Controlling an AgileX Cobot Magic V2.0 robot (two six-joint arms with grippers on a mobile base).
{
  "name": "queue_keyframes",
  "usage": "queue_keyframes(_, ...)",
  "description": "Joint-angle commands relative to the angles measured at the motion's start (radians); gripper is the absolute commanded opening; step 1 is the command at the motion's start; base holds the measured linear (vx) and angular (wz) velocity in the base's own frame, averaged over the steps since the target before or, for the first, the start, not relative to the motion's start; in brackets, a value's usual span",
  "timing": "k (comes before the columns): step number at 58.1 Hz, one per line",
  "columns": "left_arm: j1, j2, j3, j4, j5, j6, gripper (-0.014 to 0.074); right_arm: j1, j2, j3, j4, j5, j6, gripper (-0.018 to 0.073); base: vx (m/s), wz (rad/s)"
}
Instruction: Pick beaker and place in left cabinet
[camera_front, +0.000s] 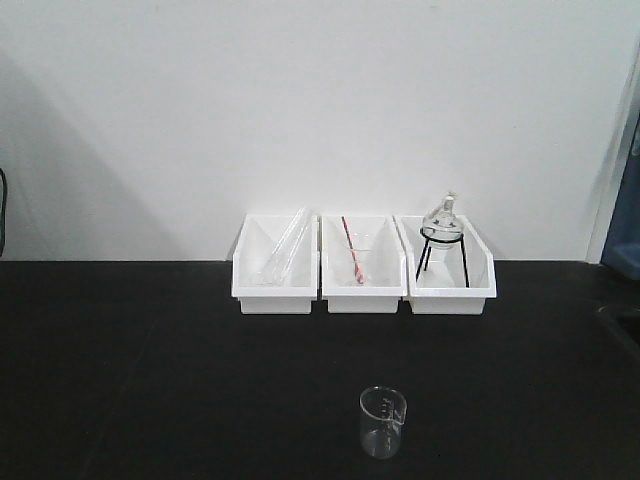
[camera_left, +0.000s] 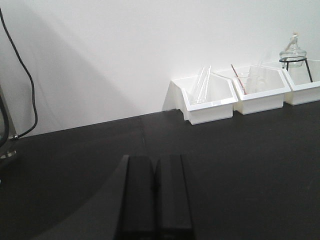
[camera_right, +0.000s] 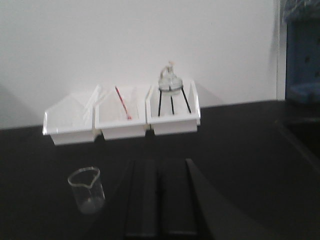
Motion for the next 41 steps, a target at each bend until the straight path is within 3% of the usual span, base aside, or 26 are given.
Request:
queue_keyframes(1,-0.001,-0.019,0.016,-0.003,-0.075,-0.003,0.0001,-0.003,0.090,-0.035,-0.012,-0.084,-0.017,0.0010,0.00,0.00)
queue_keyframes(15,-0.001,-0.019,0.016,-0.003,-0.075,-0.003,0.0001,-0.003,0.283,-0.035,-0.011,-0.185,-0.017,0.0108,0.00,0.00)
queue_keyframes(27,-0.001,-0.019,0.016,-0.003,-0.075,-0.003,0.0001,-0.003,0.439,-0.035,-0.011,-0.346,-0.018,0.0302,0.00,0.00)
queue_keyframes(41,-0.001,-0.019,0.016,-0.003,-0.075,-0.003,0.0001,-0.001,0.671,-0.035,-0.015,-0.635,-0.017,0.0526,0.00,0.00)
